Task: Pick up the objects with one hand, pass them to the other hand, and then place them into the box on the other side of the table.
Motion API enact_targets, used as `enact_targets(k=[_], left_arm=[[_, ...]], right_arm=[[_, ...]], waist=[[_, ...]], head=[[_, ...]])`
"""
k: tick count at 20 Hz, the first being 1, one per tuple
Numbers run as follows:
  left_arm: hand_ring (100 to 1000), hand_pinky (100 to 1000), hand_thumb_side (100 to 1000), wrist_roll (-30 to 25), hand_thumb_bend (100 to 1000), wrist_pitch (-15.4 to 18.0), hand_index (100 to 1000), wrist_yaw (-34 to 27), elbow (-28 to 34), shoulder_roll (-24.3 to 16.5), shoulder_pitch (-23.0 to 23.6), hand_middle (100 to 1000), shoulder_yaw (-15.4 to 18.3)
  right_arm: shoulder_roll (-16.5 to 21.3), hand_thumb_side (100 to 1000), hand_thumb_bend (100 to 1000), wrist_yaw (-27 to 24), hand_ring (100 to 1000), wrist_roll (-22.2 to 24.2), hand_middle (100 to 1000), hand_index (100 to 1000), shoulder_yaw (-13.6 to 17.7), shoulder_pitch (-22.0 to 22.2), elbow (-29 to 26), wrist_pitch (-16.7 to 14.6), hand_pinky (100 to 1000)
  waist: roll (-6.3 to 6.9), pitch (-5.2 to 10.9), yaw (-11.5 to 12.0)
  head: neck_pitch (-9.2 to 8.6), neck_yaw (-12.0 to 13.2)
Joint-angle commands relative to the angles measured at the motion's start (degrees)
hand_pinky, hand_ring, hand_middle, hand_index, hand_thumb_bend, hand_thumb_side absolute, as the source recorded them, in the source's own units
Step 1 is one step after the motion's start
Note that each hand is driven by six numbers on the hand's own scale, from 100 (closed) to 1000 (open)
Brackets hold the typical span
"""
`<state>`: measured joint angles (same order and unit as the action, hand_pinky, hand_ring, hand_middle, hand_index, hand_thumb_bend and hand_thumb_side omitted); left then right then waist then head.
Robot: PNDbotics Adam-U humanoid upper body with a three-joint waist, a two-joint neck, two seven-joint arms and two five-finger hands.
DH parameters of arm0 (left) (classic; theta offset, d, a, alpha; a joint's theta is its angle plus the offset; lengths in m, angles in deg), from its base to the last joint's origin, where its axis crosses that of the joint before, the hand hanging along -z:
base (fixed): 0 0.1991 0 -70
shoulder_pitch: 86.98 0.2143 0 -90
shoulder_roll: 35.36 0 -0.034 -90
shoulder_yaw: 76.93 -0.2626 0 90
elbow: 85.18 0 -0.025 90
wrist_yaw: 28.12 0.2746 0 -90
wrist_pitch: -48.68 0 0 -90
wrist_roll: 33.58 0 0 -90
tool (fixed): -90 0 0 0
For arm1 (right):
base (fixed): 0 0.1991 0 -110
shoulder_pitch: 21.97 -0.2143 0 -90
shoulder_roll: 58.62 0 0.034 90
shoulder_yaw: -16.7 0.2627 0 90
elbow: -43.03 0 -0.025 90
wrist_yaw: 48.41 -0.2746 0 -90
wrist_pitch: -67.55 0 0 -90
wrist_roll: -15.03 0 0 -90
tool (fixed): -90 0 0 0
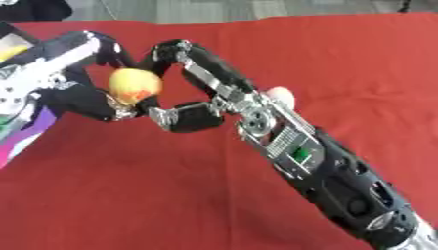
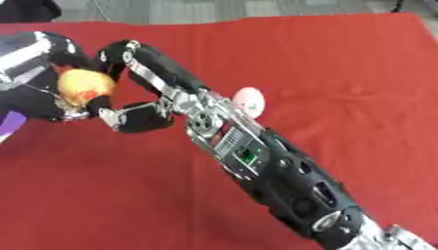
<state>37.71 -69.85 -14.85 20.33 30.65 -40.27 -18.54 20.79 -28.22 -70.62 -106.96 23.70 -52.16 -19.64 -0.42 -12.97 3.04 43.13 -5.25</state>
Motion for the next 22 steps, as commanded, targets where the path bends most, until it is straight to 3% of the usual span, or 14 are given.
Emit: enact_targets(k=[1, 9, 22], left_arm=[[765, 843, 321, 0.0, 593, -0.2, 702, -0.1, 2.1, -2.2, -0.3, 712, 1.4], [765, 844, 308, 0.0, 620, -1.1, 703, -1.7, 6.3, -4.2, 1.3, 712, 3.1], [754, 837, 282, -0.1, 528, -2.4, 676, -2.1, 7.7, -4.7, 2.1, 677, 3.3]], right_arm=[[0.2, 100, 140, 0.7, 600, 0.1, 564, 649, 0.0, -0.8, -0.7, -0.1, 820], [1.0, 100, 146, 1.7, 600, 0.1, 564, 648, -0.1, -0.4, -0.9, 0.3, 818], [1.4, 100, 141, 1.0, 599, 0.7, 564, 649, -0.3, -0.2, -1.7, 0.9, 820]], waist=[[0.72, 1.06, 0.1], [0.60, 0.95, 0.1], [0.61, 0.86, 0.0]], head=[[-0.77, 0.0], [-0.99, -0.1], [-1.28, -0.1]])
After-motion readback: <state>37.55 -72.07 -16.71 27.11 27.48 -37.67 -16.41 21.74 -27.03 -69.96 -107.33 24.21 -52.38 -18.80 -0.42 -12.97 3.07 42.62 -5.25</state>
